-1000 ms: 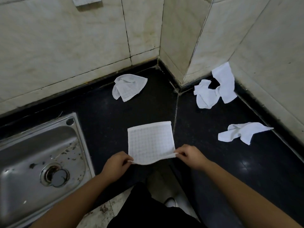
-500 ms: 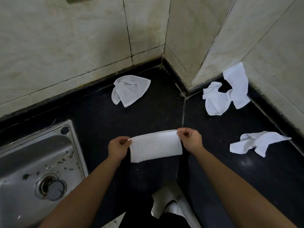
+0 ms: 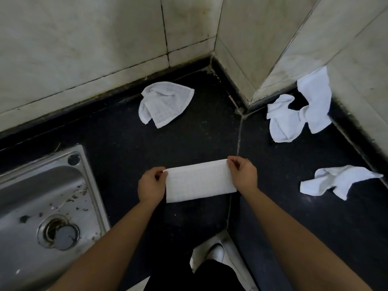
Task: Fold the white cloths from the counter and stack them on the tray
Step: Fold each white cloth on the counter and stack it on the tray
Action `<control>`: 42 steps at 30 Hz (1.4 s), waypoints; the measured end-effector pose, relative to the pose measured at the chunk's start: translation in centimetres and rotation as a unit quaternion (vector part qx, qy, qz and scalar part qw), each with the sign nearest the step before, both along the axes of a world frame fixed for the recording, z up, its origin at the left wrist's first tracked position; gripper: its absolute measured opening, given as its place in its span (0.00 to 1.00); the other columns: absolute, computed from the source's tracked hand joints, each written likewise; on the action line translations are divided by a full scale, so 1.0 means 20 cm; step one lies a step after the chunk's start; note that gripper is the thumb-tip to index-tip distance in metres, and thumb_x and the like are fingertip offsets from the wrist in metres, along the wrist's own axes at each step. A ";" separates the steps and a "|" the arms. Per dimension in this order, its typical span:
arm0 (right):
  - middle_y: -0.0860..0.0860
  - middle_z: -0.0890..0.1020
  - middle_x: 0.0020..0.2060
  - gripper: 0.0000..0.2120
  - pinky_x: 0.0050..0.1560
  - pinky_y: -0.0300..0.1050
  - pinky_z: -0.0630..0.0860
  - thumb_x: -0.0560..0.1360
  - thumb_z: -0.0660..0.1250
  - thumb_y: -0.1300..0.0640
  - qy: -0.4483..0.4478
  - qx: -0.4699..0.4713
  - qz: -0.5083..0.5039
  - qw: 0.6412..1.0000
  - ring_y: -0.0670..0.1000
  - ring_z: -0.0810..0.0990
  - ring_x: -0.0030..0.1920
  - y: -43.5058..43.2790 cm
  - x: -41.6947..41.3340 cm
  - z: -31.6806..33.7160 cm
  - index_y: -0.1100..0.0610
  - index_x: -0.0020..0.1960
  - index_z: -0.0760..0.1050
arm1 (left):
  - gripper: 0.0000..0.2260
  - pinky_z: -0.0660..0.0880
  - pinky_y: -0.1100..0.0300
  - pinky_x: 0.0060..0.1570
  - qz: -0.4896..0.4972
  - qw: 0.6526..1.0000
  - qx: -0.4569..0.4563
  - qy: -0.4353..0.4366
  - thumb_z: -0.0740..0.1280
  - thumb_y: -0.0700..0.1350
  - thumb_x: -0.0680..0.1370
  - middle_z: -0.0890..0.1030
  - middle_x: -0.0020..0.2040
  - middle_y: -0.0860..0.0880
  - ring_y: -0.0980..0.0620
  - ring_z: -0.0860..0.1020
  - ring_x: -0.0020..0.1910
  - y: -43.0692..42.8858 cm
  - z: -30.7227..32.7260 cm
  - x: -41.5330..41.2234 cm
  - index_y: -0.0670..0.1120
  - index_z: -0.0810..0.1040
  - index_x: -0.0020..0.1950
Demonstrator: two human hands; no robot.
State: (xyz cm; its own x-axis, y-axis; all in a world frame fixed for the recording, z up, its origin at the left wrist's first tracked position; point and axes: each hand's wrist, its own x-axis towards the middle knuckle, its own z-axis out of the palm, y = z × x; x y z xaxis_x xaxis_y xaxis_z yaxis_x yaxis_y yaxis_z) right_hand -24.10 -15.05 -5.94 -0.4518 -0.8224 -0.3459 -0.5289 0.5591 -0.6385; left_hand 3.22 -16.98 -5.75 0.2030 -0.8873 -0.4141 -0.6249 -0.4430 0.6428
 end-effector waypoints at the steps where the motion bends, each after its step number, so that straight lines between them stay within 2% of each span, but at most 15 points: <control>1: 0.54 0.78 0.58 0.15 0.56 0.43 0.73 0.81 0.65 0.52 0.008 -0.003 0.004 1.000 0.53 0.80 0.55 0.01 0.01 0.01 0.53 0.66 0.78 | 0.13 0.74 0.55 0.53 -0.018 0.999 -0.020 -0.022 0.66 0.49 0.80 0.79 0.58 0.46 0.49 0.78 0.53 0.02 0.01 0.00 0.48 0.79 0.64; 3: 0.56 0.76 0.62 0.17 0.58 0.47 0.73 0.82 0.62 0.53 0.088 -0.055 0.042 0.994 0.54 0.78 0.57 0.05 0.04 0.02 0.56 0.69 0.75 | 0.17 0.74 0.52 0.55 -0.078 0.987 -0.104 -0.095 0.64 0.50 0.82 0.75 0.63 0.43 0.45 0.75 0.58 0.08 0.01 -0.01 0.45 0.75 0.69; 6: 0.59 0.69 0.72 0.21 0.69 0.58 0.69 0.82 0.57 0.53 0.251 -0.136 0.202 0.937 0.60 0.70 0.70 0.12 0.11 0.01 0.58 0.74 0.69 | 0.23 0.67 0.40 0.65 -0.219 0.935 -0.181 -0.212 0.57 0.53 0.83 0.64 0.75 0.38 0.39 0.65 0.73 0.16 0.00 -0.01 0.44 0.67 0.75; 9: 0.58 0.56 0.80 0.27 0.77 0.59 0.52 0.84 0.49 0.47 0.268 -0.094 0.328 0.901 0.59 0.53 0.80 0.15 0.25 -0.01 0.57 0.79 0.58 | 0.29 0.59 0.39 0.73 -0.352 0.888 -0.155 -0.250 0.47 0.58 0.83 0.51 0.81 0.40 0.42 0.51 0.80 0.21 -0.05 0.01 0.43 0.56 0.80; 12: 0.58 0.50 0.81 0.30 0.77 0.60 0.48 0.84 0.47 0.43 0.271 -0.063 0.404 0.871 0.59 0.48 0.81 0.15 0.38 -0.08 0.58 0.81 0.52 | 0.31 0.58 0.36 0.73 -0.382 0.876 -0.113 -0.272 0.40 0.60 0.83 0.50 0.81 0.41 0.44 0.50 0.80 0.27 -0.11 0.02 0.40 0.54 0.80; 17: 0.58 0.50 0.81 0.32 0.78 0.60 0.47 0.84 0.45 0.41 0.278 -0.041 0.410 0.868 0.59 0.48 0.81 0.13 0.42 -0.17 0.58 0.81 0.50 | 0.32 0.49 0.38 0.76 -0.374 0.875 -0.084 -0.297 0.39 0.60 0.83 0.47 0.81 0.43 0.46 0.46 0.80 0.27 -0.16 0.04 0.40 0.49 0.80; 20: 0.57 0.48 0.81 0.32 0.79 0.60 0.46 0.84 0.43 0.41 0.257 -0.028 0.420 0.870 0.57 0.44 0.81 0.14 0.43 -0.16 0.57 0.82 0.47 | 0.32 0.49 0.38 0.76 -0.378 0.877 -0.076 -0.287 0.41 0.60 0.83 0.46 0.81 0.43 0.46 0.45 0.80 0.28 -0.17 0.03 0.41 0.49 0.80; 23: 0.54 0.45 0.81 0.30 0.79 0.57 0.42 0.84 0.42 0.42 0.201 -0.039 0.363 0.909 0.53 0.39 0.81 0.16 0.40 -0.11 0.56 0.82 0.46 | 0.32 0.51 0.37 0.75 -0.359 0.884 -0.102 -0.280 0.41 0.60 0.83 0.47 0.81 0.42 0.46 0.44 0.80 0.30 -0.14 0.04 0.41 0.50 0.80; 25: 0.55 0.46 0.81 0.29 0.80 0.56 0.42 0.85 0.42 0.44 0.205 -0.057 0.300 0.930 0.53 0.41 0.81 0.18 0.34 -0.08 0.56 0.82 0.48 | 0.31 0.50 0.38 0.76 -0.351 0.886 -0.139 -0.269 0.44 0.59 0.83 0.48 0.81 0.41 0.45 0.46 0.80 0.27 -0.09 -0.01 0.42 0.51 0.80; 28: 0.56 0.46 0.81 0.29 0.80 0.58 0.43 0.85 0.44 0.45 0.242 -0.048 0.285 0.926 0.55 0.42 0.81 0.21 0.24 -0.11 0.56 0.82 0.48 | 0.30 0.47 0.38 0.76 -0.382 0.866 -0.170 -0.275 0.46 0.58 0.83 0.49 0.81 0.40 0.43 0.47 0.80 0.19 -0.06 -0.13 0.44 0.50 0.81; 30: 0.57 0.45 0.81 0.30 0.79 0.59 0.45 0.85 0.44 0.43 0.263 -0.020 0.303 0.916 0.55 0.42 0.81 0.22 0.20 -0.14 0.55 0.82 0.46 | 0.29 0.47 0.37 0.76 -0.431 0.841 -0.163 -0.283 0.45 0.60 0.83 0.48 0.81 0.41 0.43 0.47 0.80 0.17 -0.09 -0.18 0.46 0.51 0.81; 32: 0.58 0.46 0.81 0.30 0.79 0.60 0.45 0.85 0.44 0.42 0.285 -0.006 0.316 0.905 0.56 0.43 0.81 0.22 0.18 -0.17 0.56 0.82 0.46 | 0.29 0.48 0.37 0.75 -0.453 0.833 -0.144 -0.282 0.45 0.60 0.83 0.49 0.81 0.42 0.42 0.48 0.80 0.15 -0.15 -0.18 0.49 0.54 0.81; 35: 0.59 0.45 0.81 0.31 0.79 0.61 0.46 0.84 0.44 0.42 0.294 0.004 0.316 0.902 0.57 0.42 0.81 0.23 0.20 -0.16 0.56 0.82 0.45 | 0.29 0.48 0.38 0.76 -0.446 0.840 -0.146 -0.272 0.46 0.60 0.83 0.50 0.81 0.41 0.43 0.48 0.80 0.17 -0.17 -0.15 0.48 0.54 0.81; 38: 0.59 0.46 0.81 0.30 0.79 0.61 0.45 0.85 0.44 0.43 0.293 -0.018 0.293 0.910 0.58 0.43 0.81 0.23 0.26 -0.12 0.57 0.82 0.47 | 0.29 0.47 0.41 0.77 -0.405 0.868 -0.166 -0.232 0.45 0.58 0.83 0.50 0.81 0.42 0.46 0.46 0.80 0.18 -0.14 -0.15 0.43 0.52 0.81; 42: 0.59 0.48 0.81 0.30 0.79 0.61 0.47 0.84 0.44 0.43 0.276 -0.043 0.336 0.899 0.58 0.44 0.81 0.16 0.40 -0.13 0.57 0.81 0.49 | 0.28 0.46 0.40 0.77 -0.354 0.886 -0.149 -0.261 0.45 0.55 0.84 0.50 0.81 0.42 0.47 0.47 0.80 0.19 -0.15 -0.07 0.41 0.52 0.80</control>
